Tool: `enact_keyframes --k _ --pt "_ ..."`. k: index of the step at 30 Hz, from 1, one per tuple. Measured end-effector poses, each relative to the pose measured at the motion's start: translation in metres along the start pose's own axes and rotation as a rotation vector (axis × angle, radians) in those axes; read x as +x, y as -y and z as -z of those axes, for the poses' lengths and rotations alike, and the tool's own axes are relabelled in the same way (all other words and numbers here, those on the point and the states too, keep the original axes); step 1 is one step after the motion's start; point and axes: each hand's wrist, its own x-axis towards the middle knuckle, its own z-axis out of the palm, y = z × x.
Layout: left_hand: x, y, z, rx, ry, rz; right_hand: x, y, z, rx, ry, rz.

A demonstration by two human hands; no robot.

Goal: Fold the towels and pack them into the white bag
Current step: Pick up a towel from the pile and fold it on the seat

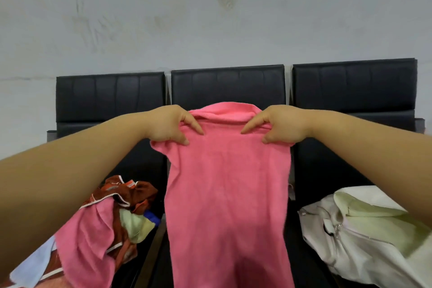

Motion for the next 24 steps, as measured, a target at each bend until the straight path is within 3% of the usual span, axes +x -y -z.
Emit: enact_keyframes --k 10,13,17,20,24 --pt "0.046 0.022 0.051 0.141 -0.258 -0.054 0.050 -0.025 0.041 -0.136 -0.285 -0.005" --pt "0.030 0.019 0.029 0.152 -0.221 -0.030 0.040 -0.025 0.019 -0.164 -0.265 0.013" --pt "-0.001 0.029 -0.048 0.096 -0.082 -0.048 0.019 -0.030 -0.066 -0.081 -0.124 0.070" --pt "-0.029 0.045 -0.134 -0.167 0.104 0.008 -0.003 -0.031 -0.145 0.104 0.062 0.070" --pt "-0.063 0.060 -0.246 -0.496 0.320 0.119 -0.032 -0.037 -0.242 0.488 0.374 -0.074"
